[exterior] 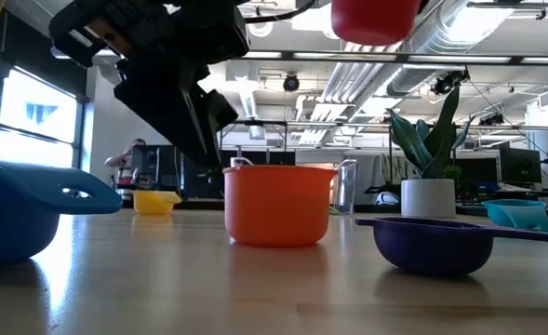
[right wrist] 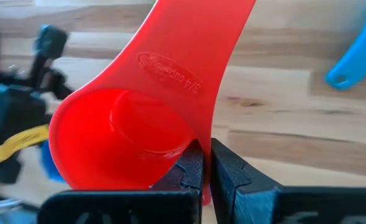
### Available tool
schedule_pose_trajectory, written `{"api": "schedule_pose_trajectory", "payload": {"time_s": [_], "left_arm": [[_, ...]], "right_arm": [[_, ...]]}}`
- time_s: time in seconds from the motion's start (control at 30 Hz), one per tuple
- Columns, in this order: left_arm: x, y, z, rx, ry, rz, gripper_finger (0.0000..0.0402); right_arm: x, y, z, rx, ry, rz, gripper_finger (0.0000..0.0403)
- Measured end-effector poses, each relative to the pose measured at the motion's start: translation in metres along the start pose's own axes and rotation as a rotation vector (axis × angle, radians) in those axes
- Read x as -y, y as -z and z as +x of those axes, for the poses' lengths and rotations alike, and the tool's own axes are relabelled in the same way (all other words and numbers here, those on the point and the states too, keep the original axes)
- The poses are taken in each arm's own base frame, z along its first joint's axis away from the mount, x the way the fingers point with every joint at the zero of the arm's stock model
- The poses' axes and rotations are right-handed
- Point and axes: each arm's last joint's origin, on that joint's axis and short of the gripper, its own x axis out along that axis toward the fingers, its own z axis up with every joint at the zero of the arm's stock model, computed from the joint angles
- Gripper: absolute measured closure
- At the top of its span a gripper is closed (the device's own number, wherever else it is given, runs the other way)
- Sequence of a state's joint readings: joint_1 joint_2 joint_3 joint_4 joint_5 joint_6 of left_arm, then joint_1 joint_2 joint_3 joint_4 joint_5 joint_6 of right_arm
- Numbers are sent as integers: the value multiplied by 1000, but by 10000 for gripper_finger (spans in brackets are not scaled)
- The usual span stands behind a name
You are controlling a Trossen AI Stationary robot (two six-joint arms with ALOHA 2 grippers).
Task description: Nest measuring cups in basket
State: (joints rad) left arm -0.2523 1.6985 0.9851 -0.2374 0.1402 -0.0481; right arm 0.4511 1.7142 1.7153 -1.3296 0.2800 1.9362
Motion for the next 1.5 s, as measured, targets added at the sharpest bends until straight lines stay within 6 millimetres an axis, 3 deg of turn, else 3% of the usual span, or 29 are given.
{"api": "schedule_pose_trajectory", "payload": {"time_s": [0.2,0.33,0.67,0.97,1.2,1.5], "left_arm": [[0,9,-2,-94,-4,2,309],[2,11,-16,-126,-8,24,309],[2,11,-78,-78,-162,7,309],[-3,11,-118,20,-220,-71,309],[-7,14,-127,22,-233,-98,309],[-8,14,-127,22,-247,-100,309]], "right_arm": [[-7,3,2,-16,-63,33,402],[-17,11,16,-29,-75,17,402],[-40,21,62,-65,-76,7,402],[-57,24,98,-95,-91,14,402],[-57,26,120,-135,-22,-12,402],[-56,19,125,-115,24,-21,402]]}}
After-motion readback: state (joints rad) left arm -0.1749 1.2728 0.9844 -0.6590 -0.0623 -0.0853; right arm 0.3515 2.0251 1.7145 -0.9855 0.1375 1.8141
